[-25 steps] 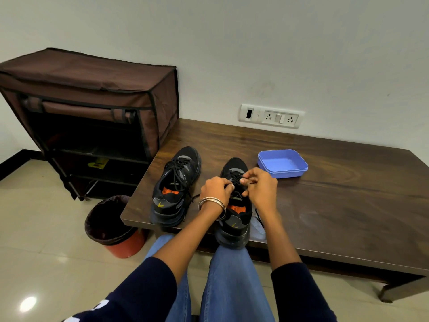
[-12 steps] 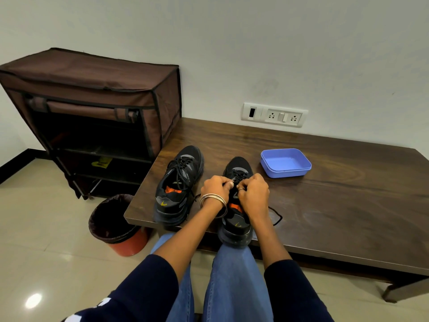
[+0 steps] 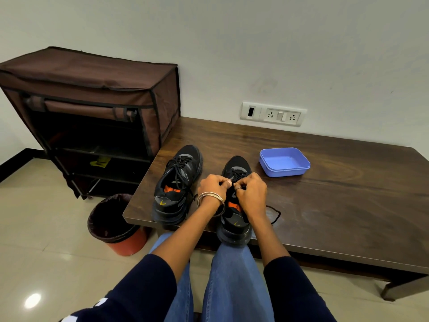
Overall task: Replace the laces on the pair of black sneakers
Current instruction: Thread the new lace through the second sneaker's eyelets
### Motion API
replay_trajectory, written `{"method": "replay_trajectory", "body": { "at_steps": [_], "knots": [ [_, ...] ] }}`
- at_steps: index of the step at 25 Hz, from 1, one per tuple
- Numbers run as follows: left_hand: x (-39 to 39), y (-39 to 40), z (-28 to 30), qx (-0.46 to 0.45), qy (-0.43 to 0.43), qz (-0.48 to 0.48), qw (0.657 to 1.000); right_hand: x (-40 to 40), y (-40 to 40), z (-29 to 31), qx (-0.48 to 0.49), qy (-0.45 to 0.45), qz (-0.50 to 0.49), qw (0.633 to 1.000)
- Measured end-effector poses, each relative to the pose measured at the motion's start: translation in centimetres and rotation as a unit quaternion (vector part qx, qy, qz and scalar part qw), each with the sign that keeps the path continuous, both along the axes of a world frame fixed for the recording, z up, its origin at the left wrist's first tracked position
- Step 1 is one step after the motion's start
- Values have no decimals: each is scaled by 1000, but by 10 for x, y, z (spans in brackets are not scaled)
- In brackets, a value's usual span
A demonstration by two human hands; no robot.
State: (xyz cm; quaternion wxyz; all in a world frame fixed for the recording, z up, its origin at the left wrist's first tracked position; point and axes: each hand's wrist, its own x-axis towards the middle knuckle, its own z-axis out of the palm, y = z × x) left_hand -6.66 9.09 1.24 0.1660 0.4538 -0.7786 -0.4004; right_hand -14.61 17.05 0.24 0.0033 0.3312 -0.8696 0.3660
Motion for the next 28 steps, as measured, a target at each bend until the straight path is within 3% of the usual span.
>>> {"method": "replay_trajectory", "body": {
  "at_steps": [6, 13, 18, 22, 28],
  "knots": [
    [0, 3, 0, -22, 0, 4, 1000, 1, -2, 4, 67, 49, 13, 996],
    [0, -3, 2, -54, -19, -32, 998, -8, 3, -4, 5, 19, 63, 998],
    [-3, 0, -2, -74, -29, -26, 996, -8, -1, -4, 21, 19, 49, 998],
    [1, -14, -2, -30, -26, -73, 997, -12, 2, -8, -1, 9, 58, 998],
    [-2, -23, -6, 70, 36, -44, 996, -10, 5, -9, -59, -49, 57, 995]
  ]
}}
